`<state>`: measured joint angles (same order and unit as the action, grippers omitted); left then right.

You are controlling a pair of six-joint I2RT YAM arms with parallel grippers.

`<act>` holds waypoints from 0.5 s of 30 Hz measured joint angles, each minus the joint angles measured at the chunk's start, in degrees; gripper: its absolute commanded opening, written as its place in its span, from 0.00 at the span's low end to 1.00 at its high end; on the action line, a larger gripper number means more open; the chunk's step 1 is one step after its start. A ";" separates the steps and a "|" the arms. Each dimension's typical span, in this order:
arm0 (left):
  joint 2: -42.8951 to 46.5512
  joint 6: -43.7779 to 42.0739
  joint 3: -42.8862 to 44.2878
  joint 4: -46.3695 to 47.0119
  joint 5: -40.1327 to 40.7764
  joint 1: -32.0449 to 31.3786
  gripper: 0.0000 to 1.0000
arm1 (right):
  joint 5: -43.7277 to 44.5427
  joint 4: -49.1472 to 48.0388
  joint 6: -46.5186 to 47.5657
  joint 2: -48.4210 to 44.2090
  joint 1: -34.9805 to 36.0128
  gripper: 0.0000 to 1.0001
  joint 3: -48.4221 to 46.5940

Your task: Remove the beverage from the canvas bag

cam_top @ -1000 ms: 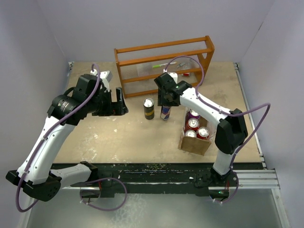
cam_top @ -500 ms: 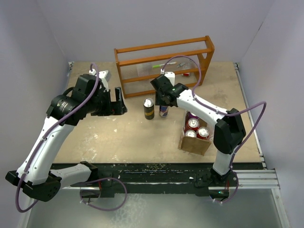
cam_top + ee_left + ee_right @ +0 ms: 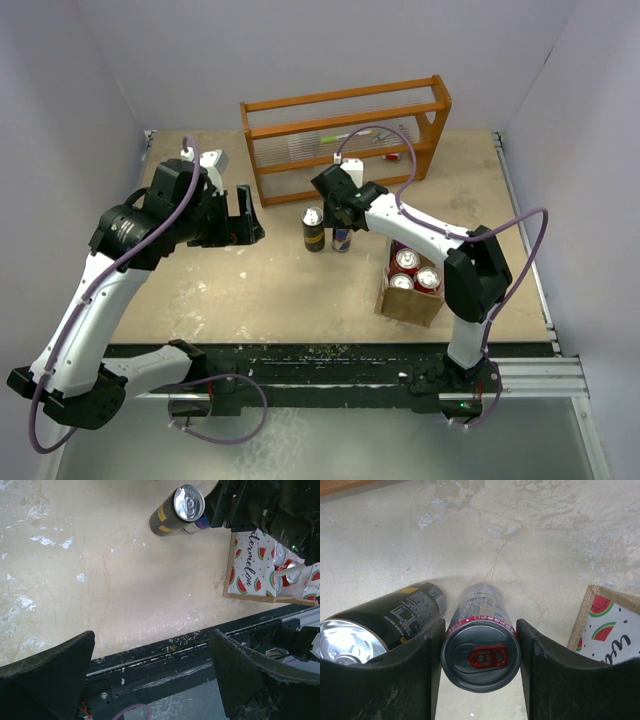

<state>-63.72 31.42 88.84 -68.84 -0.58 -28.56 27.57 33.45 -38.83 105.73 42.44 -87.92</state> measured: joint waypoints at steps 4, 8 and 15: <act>-0.02 0.46 0.70 -0.11 0.00 0.00 0.99 | 0.50 -1.05 -0.55 -0.04 0.00 0.31 0.74; 0.09 0.70 1.18 -0.11 -0.02 0.00 0.99 | 1.20 -1.75 -1.01 -0.11 0.02 0.47 1.18; 1.03 1.03 1.18 -0.72 -0.04 0.00 0.99 | 1.70 -1.64 -1.60 -0.26 0.26 0.71 1.29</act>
<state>-62.70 32.45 90.02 -69.56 -0.62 -28.56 29.28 31.81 -40.42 105.47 42.70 -86.63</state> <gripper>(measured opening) 0.990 0.614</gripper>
